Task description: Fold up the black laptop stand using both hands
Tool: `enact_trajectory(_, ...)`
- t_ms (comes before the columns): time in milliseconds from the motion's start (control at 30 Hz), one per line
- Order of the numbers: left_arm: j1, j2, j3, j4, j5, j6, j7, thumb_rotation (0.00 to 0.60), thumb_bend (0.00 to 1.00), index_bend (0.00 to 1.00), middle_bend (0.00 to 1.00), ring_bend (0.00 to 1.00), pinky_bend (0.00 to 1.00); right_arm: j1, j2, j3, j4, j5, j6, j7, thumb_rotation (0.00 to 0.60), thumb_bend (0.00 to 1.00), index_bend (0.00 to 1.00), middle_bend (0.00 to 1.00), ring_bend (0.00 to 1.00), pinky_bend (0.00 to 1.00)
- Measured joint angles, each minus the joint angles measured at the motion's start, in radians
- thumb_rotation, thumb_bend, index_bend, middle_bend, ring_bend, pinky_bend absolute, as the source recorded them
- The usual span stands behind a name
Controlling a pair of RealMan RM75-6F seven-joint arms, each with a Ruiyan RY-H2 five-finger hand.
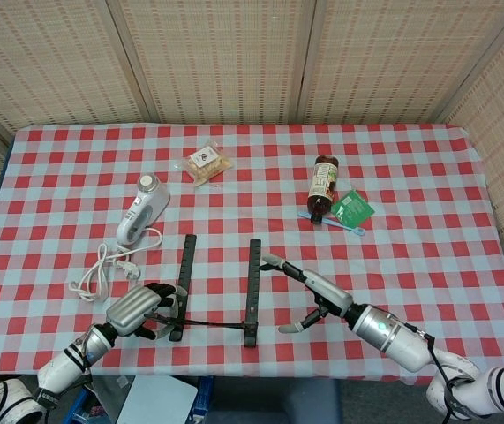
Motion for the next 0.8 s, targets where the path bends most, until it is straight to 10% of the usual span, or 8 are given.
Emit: enact_trajectory(800, 0.003, 0.009, 0.000, -0.019, -0.002, 0.004, 0.010, 0.600, 0.39, 0.42, 0.24, 0.24, 0.28, 0.010, 0.000, -0.026, -0.028, -0.014, -0.054, -0.112, 0.600, 0.07, 0.00, 0.11, 0.00, 0.03)
